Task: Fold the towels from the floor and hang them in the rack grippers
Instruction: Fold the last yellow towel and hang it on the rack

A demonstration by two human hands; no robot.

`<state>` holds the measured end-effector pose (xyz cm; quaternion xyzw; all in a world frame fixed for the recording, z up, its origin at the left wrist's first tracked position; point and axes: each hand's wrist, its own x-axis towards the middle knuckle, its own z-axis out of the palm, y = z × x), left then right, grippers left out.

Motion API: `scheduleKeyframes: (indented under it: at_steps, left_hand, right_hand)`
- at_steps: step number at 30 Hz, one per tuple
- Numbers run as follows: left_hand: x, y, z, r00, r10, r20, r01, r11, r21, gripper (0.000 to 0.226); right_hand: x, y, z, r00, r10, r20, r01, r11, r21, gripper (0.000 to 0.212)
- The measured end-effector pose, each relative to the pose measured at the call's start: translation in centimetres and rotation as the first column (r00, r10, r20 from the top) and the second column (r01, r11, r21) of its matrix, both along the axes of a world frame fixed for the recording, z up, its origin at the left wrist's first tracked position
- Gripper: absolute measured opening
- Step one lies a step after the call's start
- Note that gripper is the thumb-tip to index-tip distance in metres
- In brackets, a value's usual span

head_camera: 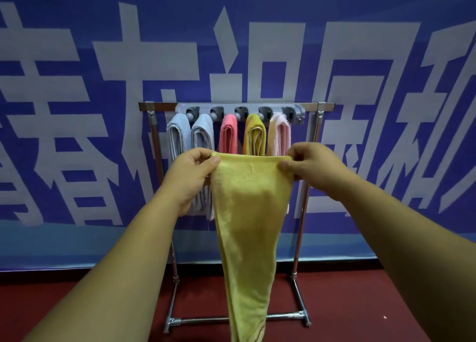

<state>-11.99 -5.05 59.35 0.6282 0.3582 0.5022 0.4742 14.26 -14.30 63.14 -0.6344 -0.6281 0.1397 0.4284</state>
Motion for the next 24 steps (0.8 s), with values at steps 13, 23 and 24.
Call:
scheduleKeyframes:
  at_steps: [13, 23, 24]
  left_hand:
    - [2.2, -0.6, 1.6, 0.997, -0.065, -0.039, 0.066, 0.997, 0.027, 0.008]
    - [3.2, -0.9, 1.7, 0.995, -0.074, -0.062, 0.075, 0.997, 0.006, 0.010]
    - [3.3, -0.9, 1.7, 0.995, -0.081, -0.066, 0.081, 0.997, -0.004, 0.010]
  right_hand:
    - [1.8, -0.6, 0.2, 0.961, -0.062, -0.269, 0.074, 0.997, 0.033, 0.008]
    - [1.8, -1.0, 0.1, 0.961, -0.139, -0.241, 0.151, 0.988, 0.034, 0.010]
    - [1.9, -0.9, -0.1, 0.957, -0.164, -0.240, 0.176, 0.984, 0.033, 0.007]
